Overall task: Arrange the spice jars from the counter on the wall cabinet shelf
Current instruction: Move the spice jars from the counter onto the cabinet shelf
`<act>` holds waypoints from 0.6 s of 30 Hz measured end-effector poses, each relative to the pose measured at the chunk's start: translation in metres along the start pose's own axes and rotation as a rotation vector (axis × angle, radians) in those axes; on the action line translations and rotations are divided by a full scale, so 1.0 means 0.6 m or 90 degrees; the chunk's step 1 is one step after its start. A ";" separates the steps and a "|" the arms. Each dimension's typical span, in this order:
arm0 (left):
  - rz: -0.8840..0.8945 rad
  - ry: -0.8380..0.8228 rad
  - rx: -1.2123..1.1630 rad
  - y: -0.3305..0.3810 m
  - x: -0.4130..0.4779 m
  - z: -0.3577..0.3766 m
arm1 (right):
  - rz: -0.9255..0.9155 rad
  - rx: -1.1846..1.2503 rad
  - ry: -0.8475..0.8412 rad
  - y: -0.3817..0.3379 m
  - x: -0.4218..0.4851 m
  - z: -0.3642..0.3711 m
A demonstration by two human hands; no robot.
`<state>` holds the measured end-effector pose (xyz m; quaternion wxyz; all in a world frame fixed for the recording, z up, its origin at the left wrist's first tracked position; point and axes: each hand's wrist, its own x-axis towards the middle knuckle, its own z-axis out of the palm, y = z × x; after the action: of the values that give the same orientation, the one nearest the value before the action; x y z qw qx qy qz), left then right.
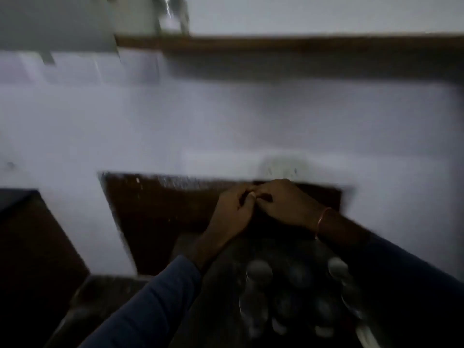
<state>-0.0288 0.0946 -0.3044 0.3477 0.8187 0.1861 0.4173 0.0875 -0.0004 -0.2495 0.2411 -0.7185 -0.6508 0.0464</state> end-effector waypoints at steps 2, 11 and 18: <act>-0.125 -0.079 0.017 -0.055 -0.105 0.066 | 0.093 0.027 -0.098 0.056 -0.073 0.095; -0.417 -0.157 0.061 -0.119 -0.333 0.161 | 0.249 0.170 -0.188 0.149 -0.248 0.344; -0.447 -0.273 0.119 -0.154 -0.368 0.158 | 0.213 0.097 -0.176 0.135 -0.258 0.394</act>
<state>-0.0819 -0.0126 -0.5325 0.4237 0.8018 0.4146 0.0748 0.0482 -0.0840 -0.5285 0.1922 -0.7828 -0.5443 0.2325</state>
